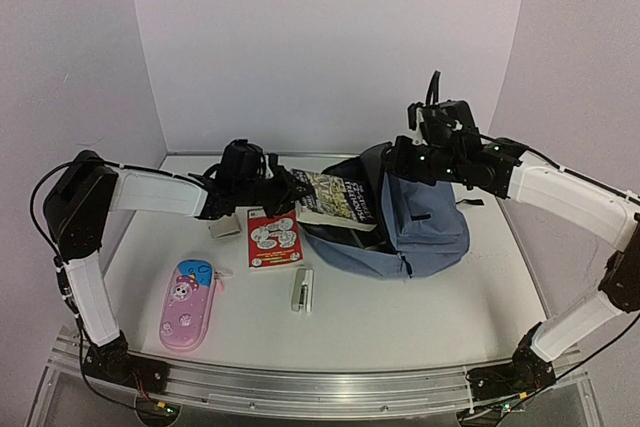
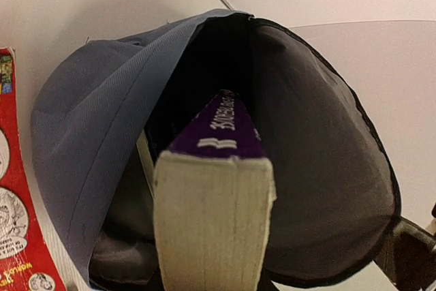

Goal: Pack the student bag
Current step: Place the book in the student bag.

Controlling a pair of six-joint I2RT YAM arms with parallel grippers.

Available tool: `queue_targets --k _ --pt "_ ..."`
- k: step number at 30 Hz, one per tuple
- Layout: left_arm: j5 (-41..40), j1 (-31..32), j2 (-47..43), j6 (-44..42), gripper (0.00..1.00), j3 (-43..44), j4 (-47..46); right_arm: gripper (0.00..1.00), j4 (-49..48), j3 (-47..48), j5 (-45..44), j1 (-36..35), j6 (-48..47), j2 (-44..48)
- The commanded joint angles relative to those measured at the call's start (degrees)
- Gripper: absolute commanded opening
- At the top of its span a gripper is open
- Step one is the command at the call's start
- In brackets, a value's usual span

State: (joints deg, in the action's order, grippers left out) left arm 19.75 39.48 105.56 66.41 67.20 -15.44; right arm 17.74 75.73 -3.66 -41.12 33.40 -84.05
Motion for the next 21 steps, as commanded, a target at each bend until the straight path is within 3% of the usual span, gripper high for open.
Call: queue_targets --k 1,10,12,16,21 --pt "-3.95 2.01 3.42 -1.69 0.0 8.87 -0.53 0.0 -2.53 2.65 1.43 0.02 -0.73 2.67" --pt "-5.05 5.98 14.61 -7.22 0.0 21.24 8.12 0.0 -2.55 2.2 1.68 0.08 -1.18 2.93" --pt "-5.2 6.53 16.31 -8.67 0.04 23.68 10.65 0.0 -2.62 2.02 1.49 0.08 -1.01 2.98" --pt "-7.41 6.93 16.87 -12.34 0.34 26.33 16.58 0.0 -2.67 1.55 1.18 0.08 -0.89 3.23" --pt "-11.85 6.96 14.95 -16.13 0.61 26.36 22.99 0.0 -2.74 1.14 1.11 0.06 -0.96 3.32"
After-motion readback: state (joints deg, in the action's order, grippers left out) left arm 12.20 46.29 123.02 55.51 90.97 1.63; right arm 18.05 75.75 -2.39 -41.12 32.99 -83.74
